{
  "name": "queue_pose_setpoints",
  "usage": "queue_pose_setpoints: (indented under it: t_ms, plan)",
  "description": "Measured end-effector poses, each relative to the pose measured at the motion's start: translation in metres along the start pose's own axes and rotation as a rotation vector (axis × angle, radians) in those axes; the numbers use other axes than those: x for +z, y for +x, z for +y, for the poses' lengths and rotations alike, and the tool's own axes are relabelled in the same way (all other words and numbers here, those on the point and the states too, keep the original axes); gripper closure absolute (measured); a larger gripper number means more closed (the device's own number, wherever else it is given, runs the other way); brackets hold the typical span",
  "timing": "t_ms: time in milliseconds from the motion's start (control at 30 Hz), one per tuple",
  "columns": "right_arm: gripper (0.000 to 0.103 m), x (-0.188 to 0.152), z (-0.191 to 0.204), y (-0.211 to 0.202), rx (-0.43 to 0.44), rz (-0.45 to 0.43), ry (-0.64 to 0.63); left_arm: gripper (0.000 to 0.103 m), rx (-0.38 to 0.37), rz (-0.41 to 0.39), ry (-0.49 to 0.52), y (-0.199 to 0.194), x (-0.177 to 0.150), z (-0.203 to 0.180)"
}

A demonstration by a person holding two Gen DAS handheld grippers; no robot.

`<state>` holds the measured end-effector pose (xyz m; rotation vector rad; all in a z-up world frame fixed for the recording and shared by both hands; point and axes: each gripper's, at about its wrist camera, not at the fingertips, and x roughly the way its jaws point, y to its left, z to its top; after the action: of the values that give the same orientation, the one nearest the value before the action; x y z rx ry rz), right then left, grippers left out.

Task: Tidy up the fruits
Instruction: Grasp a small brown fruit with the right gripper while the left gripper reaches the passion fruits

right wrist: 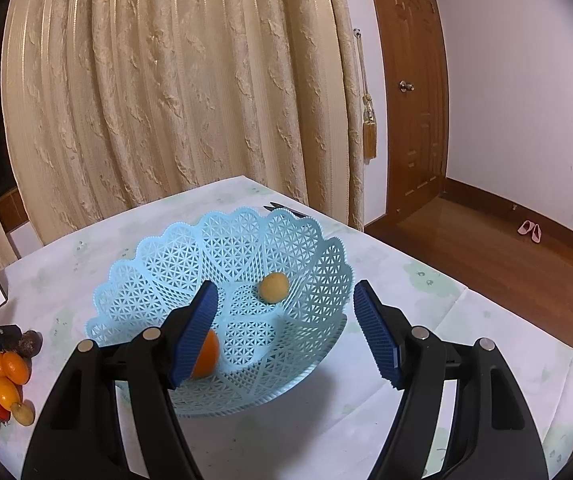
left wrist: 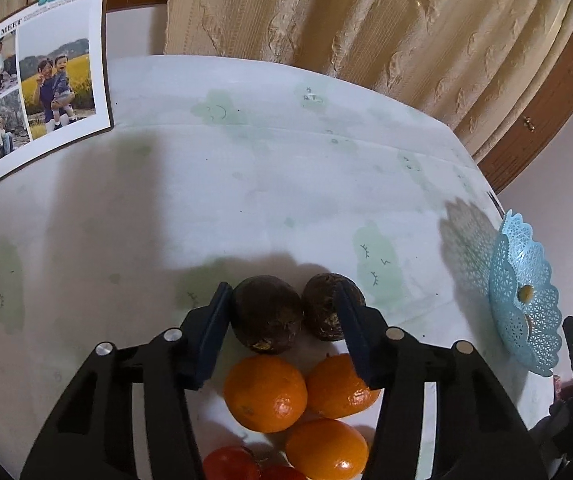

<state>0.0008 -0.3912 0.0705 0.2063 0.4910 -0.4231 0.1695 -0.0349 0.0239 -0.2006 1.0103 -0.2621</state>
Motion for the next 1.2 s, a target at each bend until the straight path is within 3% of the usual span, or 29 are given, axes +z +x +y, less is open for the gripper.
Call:
queue_pose_setpoints:
  t_ms: [100,333,500,600,733,833,933,1200]
  plan:
    - [0.031,0.0,0.001,-0.001,-0.009,-0.002,-0.006,0.069,-0.013,0.023,-0.031,0.0,0.0,0.007]
    - [0.031,-0.003,0.017,-0.009,-0.028,-0.015,-0.073,0.076,-0.039,0.014,-0.049,-0.008,0.002,0.012]
    - [0.031,-0.007,0.052,-0.033,0.115,-0.005,-0.119,0.077,-0.031,-0.029,-0.05,-0.025,0.009,0.016]
    - [0.031,-0.014,0.083,-0.038,0.269,0.071,-0.168,0.077,-0.018,-0.023,-0.065,-0.025,0.011,0.019]
    - [0.031,-0.035,0.121,-0.034,0.473,0.24,-0.217,0.072,-0.03,0.005,-0.101,-0.019,0.01,0.025]
    - [0.031,-0.05,0.144,-0.027,0.556,0.345,-0.257,0.049,-0.033,-0.002,-0.096,-0.018,0.009,0.022]
    - [0.032,-0.063,0.165,-0.026,0.607,0.409,-0.305,0.049,-0.049,0.0,-0.072,-0.017,0.008,0.015]
    - [0.064,-0.085,0.205,-0.016,0.65,0.51,-0.407,0.049,-0.058,0.006,-0.036,-0.015,0.005,0.01]
